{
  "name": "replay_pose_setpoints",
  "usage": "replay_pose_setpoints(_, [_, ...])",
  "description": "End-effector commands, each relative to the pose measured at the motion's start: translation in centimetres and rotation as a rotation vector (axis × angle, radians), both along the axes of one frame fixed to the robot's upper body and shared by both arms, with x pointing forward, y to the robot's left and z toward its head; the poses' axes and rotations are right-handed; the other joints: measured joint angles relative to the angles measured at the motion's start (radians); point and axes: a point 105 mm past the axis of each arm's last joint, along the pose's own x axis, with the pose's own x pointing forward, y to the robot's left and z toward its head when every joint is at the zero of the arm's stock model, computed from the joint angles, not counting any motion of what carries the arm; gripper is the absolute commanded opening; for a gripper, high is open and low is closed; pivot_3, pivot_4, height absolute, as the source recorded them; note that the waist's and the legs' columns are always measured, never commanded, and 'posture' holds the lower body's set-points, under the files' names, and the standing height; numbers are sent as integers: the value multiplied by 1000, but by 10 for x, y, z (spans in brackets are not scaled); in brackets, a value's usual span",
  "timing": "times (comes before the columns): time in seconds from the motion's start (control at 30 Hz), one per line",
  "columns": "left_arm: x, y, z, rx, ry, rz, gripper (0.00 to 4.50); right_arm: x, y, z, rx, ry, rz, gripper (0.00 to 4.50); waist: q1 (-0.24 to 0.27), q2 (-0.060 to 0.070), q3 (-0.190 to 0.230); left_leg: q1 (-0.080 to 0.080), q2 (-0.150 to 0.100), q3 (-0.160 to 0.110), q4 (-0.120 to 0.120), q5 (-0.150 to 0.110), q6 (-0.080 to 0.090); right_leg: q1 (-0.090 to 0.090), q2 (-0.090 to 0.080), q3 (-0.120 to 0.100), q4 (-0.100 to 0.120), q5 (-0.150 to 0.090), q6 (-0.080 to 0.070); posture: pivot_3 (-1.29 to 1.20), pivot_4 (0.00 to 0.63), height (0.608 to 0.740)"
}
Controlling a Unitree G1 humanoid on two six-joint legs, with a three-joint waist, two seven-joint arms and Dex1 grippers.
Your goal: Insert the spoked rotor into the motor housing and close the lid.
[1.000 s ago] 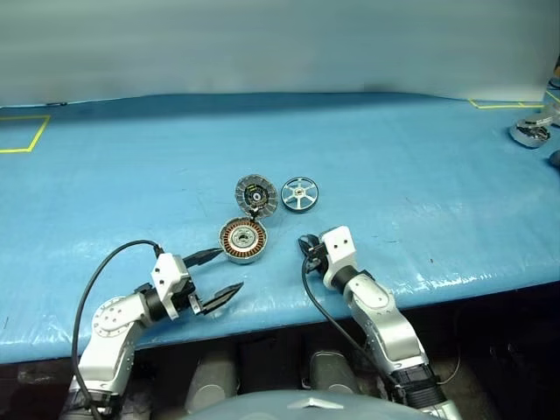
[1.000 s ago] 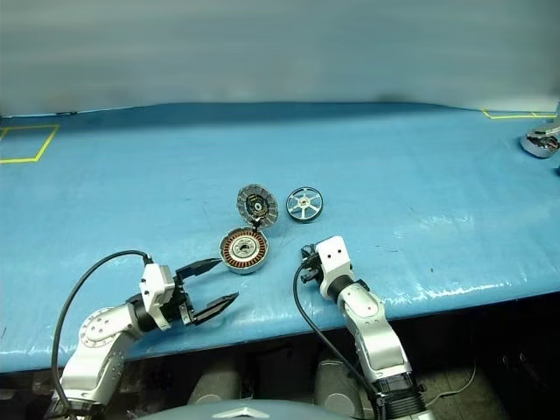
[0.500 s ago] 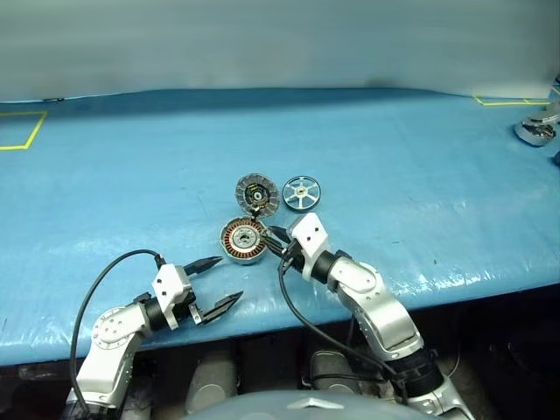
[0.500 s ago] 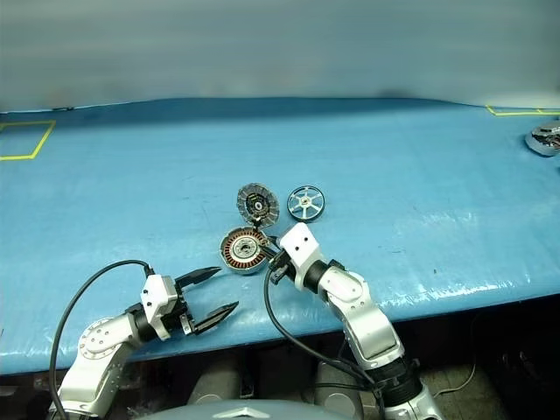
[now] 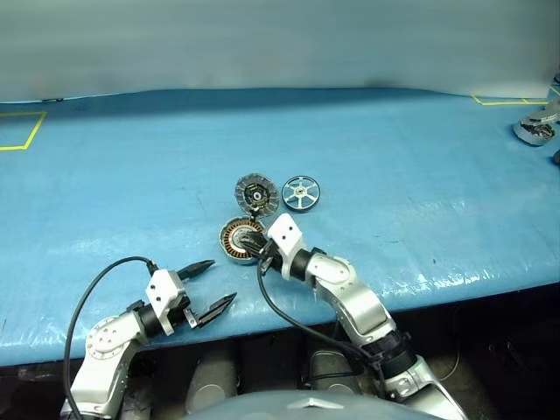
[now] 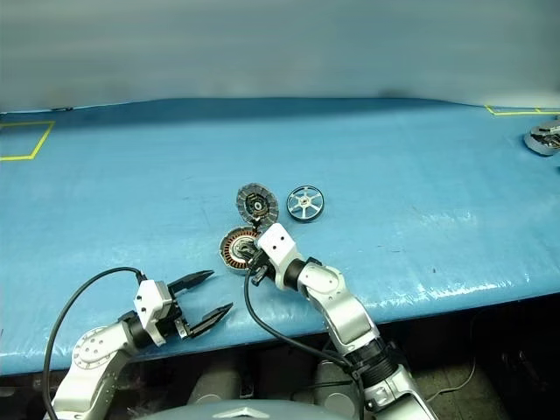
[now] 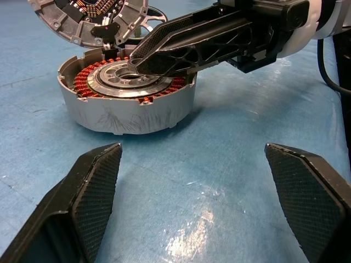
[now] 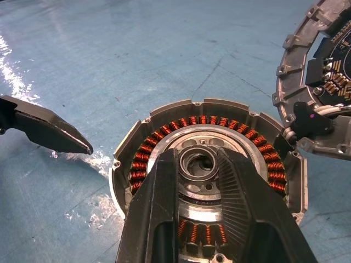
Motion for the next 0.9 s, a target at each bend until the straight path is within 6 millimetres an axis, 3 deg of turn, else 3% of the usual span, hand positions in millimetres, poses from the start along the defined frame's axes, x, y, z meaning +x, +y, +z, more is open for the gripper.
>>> replay_pose_setpoints(0.03, [1,-3,13,-8,-58,-9,4453,1,6,9,21,-33,11,747,0,0,0,0,0,0,0,0,0,0,0,0,0,0,0,0,150,740])
replay_pose_setpoints(0.8, [-1,-5,8,-8,-42,4,4453,6,8,4,16,-21,11,747,-6,0,0,0,0,1,0,0,0,0,1,0,0,1,0,0,150,740])
replay_pose_setpoints(0.9, [-1,-5,8,-5,-43,7,4453,5,8,2,8,-16,17,1664,-6,0,0,1,0,1,0,0,0,0,1,0,0,1,0,0,150,740])
